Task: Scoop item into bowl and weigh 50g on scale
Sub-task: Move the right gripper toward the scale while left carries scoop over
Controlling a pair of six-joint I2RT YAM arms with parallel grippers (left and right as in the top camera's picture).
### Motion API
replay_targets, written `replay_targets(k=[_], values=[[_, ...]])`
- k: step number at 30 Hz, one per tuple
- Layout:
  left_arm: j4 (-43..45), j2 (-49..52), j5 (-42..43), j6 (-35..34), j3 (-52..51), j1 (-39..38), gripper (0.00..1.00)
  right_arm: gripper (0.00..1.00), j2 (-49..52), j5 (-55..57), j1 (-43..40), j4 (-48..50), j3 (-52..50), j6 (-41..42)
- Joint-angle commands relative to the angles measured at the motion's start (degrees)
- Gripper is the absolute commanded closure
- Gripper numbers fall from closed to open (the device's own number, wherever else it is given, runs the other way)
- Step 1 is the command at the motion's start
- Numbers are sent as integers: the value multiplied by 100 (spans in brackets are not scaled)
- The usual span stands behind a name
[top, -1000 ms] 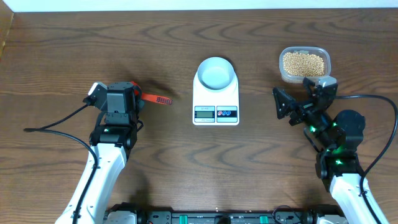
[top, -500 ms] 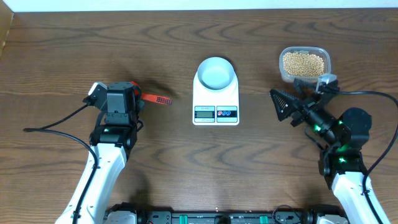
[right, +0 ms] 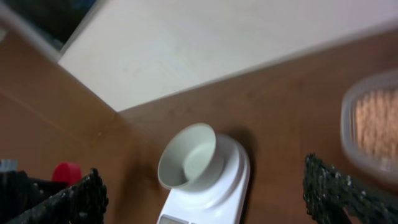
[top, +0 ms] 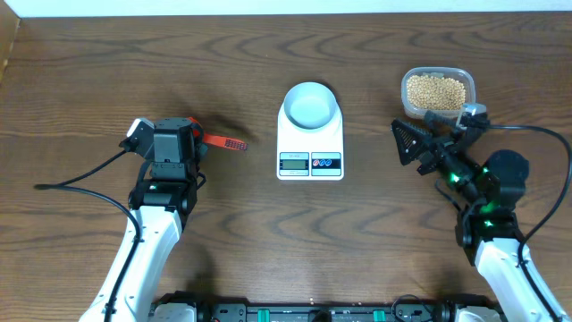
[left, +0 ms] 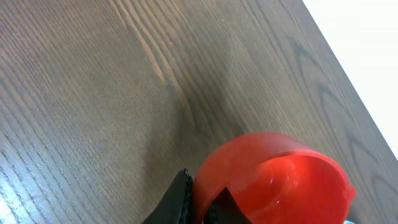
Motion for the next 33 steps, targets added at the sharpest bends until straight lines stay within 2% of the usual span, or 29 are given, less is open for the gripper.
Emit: replay_targets(k=[1, 6, 14, 24, 33], values=[[-9, -9, -33, 74, 4, -7, 93, 1, 184, -214, -22, -223, 92, 695], [-9, -9, -33, 74, 4, -7, 93, 1, 201, -833, -22, -197, 92, 704], [-17, -9, 175, 76, 4, -7, 93, 1, 201, 133, -20, -136, 92, 688], [-11, -13, 881, 79, 4, -7, 93, 1, 219, 138, 358, -17, 94, 262], [11, -35, 1478, 188, 4, -7, 93, 1, 428, 212, 533, 195, 101, 251]])
